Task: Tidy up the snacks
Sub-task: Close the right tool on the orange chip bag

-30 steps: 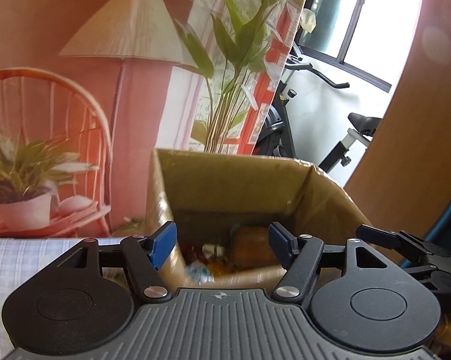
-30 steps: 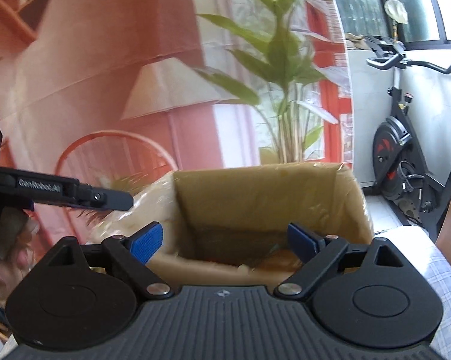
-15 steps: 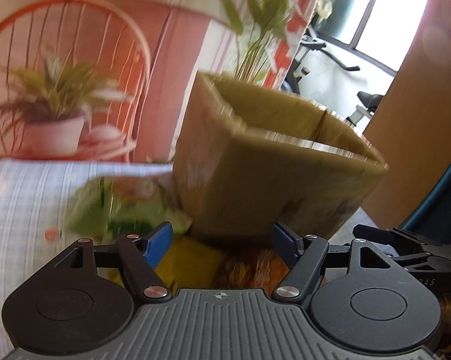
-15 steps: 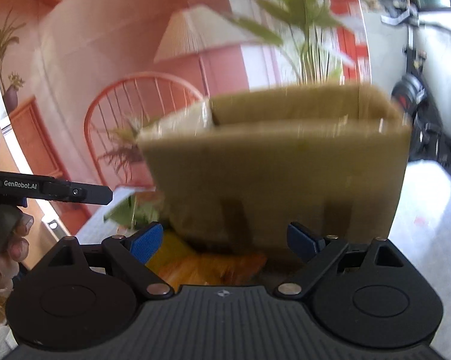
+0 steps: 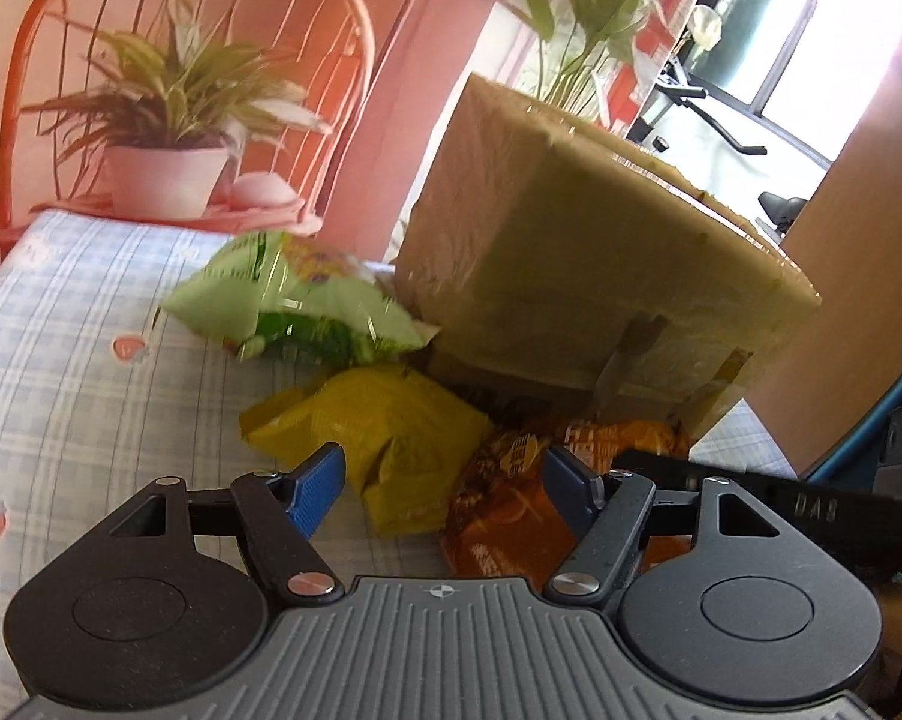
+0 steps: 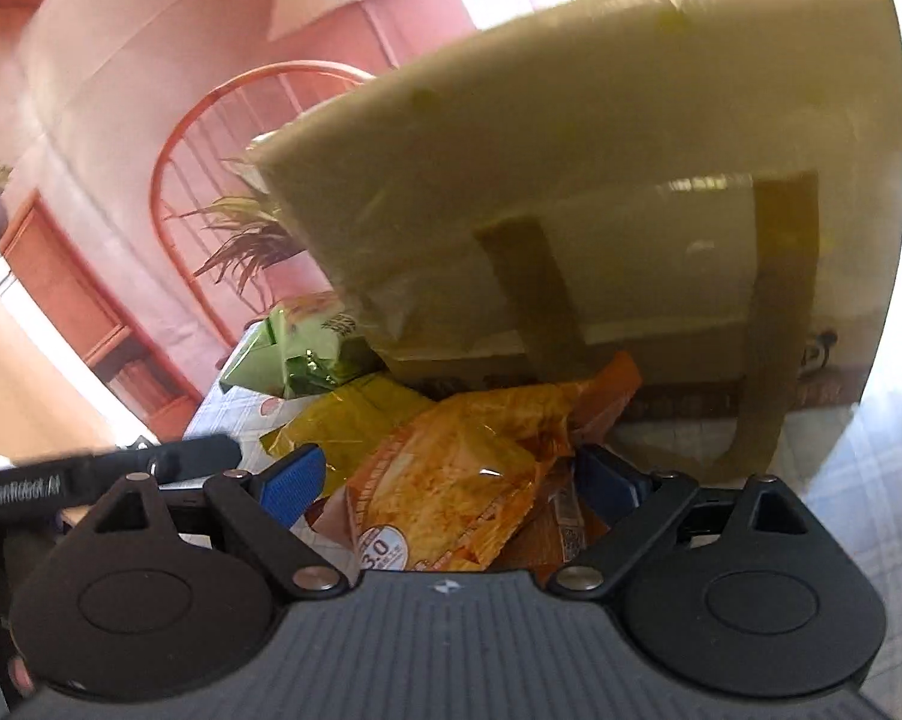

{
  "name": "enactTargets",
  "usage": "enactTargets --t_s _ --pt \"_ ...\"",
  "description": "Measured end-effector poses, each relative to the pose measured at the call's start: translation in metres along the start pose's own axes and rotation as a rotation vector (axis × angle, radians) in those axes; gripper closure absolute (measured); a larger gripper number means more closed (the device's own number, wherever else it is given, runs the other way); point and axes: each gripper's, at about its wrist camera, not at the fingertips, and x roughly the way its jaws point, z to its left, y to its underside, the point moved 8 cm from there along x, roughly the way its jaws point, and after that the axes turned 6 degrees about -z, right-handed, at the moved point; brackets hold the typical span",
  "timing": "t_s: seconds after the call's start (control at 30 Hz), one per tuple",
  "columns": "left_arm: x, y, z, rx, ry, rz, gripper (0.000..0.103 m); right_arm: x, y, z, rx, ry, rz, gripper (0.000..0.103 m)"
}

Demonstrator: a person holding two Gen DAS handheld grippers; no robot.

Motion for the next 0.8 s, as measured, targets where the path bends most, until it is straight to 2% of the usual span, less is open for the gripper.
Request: enactTargets --t_s 0.03,0.07,0.43,0.53,0.6,0.73,0.8 --pt "0.000 0.002 0.001 -0.005 -0.002 0.004 0.029 0.002 0.000 -0.002 0.027 -0.004 0.000 0.012" --pt "0.001 0.004 0.001 -0.010 -0.003 0.007 0.029 0.002 0.001 -0.004 0.049 -0.007 0.000 0.018" --pt "0.003 0.018 -0.002 -0.029 -0.023 0.019 0.029 0.014 0.010 -0.011 0.191 -0.050 0.030 0.018" --pt "0.000 0.019 -0.001 -0.035 -0.030 0.019 0.029 0.012 0.009 -0.009 0.209 -0.065 -0.003 0.030" --pt "0.000 0.019 -0.002 -0.040 -0.033 0.021 0.028 0.005 0.006 -0.008 0.204 -0.070 -0.029 0.041" --pt "0.005 0.020 -0.009 -0.048 -0.032 0.032 0.027 -0.015 -0.003 -0.011 0.224 -0.085 -0.106 0.048" --pt "0.009 0.024 -0.015 -0.049 -0.024 0.046 0.027 -0.030 -0.007 -0.016 0.231 -0.078 -0.147 0.048"
